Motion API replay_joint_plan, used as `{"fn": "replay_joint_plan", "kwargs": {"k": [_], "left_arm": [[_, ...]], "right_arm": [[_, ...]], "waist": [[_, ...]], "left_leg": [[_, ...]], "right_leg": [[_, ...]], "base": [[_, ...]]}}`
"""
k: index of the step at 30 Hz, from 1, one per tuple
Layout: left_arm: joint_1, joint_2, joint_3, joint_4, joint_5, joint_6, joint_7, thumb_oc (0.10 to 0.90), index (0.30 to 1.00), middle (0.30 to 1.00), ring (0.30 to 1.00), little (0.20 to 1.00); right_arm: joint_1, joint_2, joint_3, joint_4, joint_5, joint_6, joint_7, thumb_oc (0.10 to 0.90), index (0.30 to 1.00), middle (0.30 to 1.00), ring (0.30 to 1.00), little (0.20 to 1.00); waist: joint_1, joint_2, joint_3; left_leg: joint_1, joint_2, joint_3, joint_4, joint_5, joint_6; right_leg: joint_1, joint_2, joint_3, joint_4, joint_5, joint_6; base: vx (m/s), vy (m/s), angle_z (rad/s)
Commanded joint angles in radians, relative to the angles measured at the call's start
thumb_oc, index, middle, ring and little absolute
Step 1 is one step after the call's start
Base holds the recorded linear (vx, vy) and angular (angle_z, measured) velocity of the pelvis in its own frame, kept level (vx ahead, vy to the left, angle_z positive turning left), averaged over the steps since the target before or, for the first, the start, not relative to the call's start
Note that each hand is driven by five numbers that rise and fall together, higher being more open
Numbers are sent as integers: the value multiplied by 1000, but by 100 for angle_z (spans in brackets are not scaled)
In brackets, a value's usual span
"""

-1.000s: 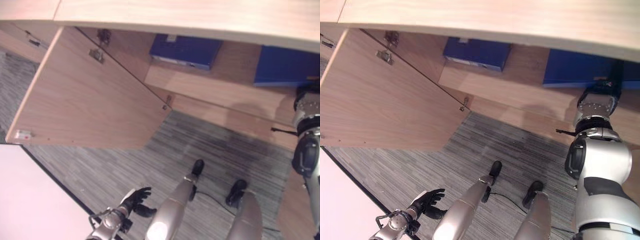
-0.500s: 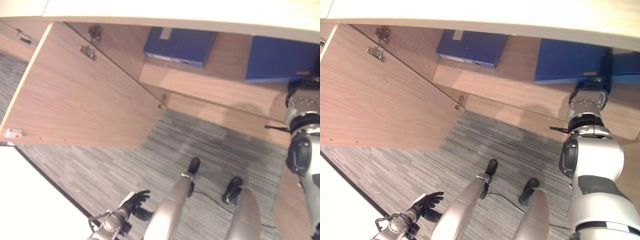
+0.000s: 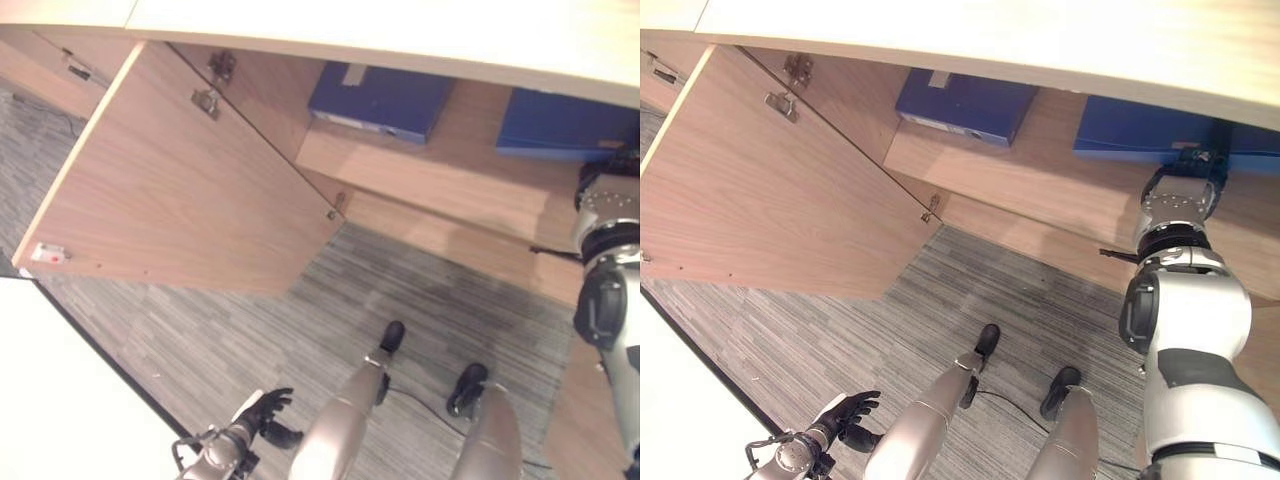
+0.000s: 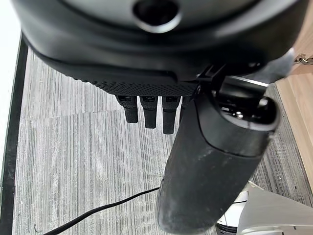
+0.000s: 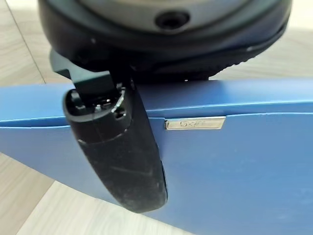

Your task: Put the empty folder in the office cabinet

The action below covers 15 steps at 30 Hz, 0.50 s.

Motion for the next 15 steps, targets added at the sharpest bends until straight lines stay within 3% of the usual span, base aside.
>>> {"fn": "replay_joint_plan", "kwargs": {"k": [1, 2, 3, 4, 9, 10, 11, 15], "left_arm": [[-7, 39, 6, 96, 12, 6, 31, 800, 900, 900, 900, 900], [-7, 38, 6, 98, 12, 5, 32, 800, 900, 900, 900, 900], [-8, 37, 5, 98, 15, 4, 33, 800, 900, 900, 900, 900], [-7, 37, 5, 99, 16, 4, 33, 800, 900, 900, 900, 900], [-14, 24, 1, 105, 16, 8, 50, 800, 900, 900, 900, 900], [-18, 18, -2, 112, 15, 10, 62, 800, 900, 900, 900, 900], [-27, 13, -7, 118, 20, 12, 71, 800, 900, 900, 900, 900], [-38, 2, -13, 135, 36, 13, 91, 800, 900, 900, 900, 900]], "right_arm": [[-84, -75, 34, -119, -55, -9, 60, 400, 300, 300, 300, 300], [-82, -67, 35, -122, -57, -7, 63, 482, 422, 422, 422, 422], [-78, -61, 34, -121, -63, -2, 62, 744, 815, 815, 815, 815], [-77, -60, 33, -122, -64, -2, 62, 800, 900, 900, 900, 900], [-88, -62, 43, -63, -117, 24, 8, 800, 900, 900, 900, 900], [-96, -60, 43, -34, -139, 37, -21, 800, 900, 900, 900, 900], [-104, -55, 49, -10, -165, 56, -46, 800, 900, 900, 900, 900], [-114, -31, 55, 30, -211, 92, -89, 800, 900, 900, 900, 900]], "waist": [[26, 3, -82], [26, 3, -81], [26, 2, -80], [28, 6, -75], [19, 3, -77], [16, 5, -68], [12, -1, -71], [9, -2, -62]], "left_leg": [[124, 50, 26, 45, -244, -13], [126, 51, 27, 39, -241, -14], [129, 51, 25, 31, -238, -14], [122, 52, 26, 28, -215, -13], [144, 55, 20, -1, -221, -15], [145, 58, 19, -10, -196, -16], [156, 58, 17, -15, -216, -16], [161, 63, 19, -34, -187, -15]], "right_leg": [[133, 42, 35, -63, -64, 113], [135, 44, 34, -66, -62, 113], [136, 45, 32, -71, -60, 113], [129, 43, 23, -75, -36, 109], [141, 47, 27, -77, -58, 112], [135, 46, 19, -80, -36, 107], [146, 48, 26, -78, -60, 110], [148, 52, 15, -95, -29, 104]], "base": [[0, 0, 0], [0, 0, 0], [-98, 17, -1], [0, 0, 0], [-9, -4, 3], [-24, -31, 6], [-29, -32, 1], [-56, -5, -1]]}}
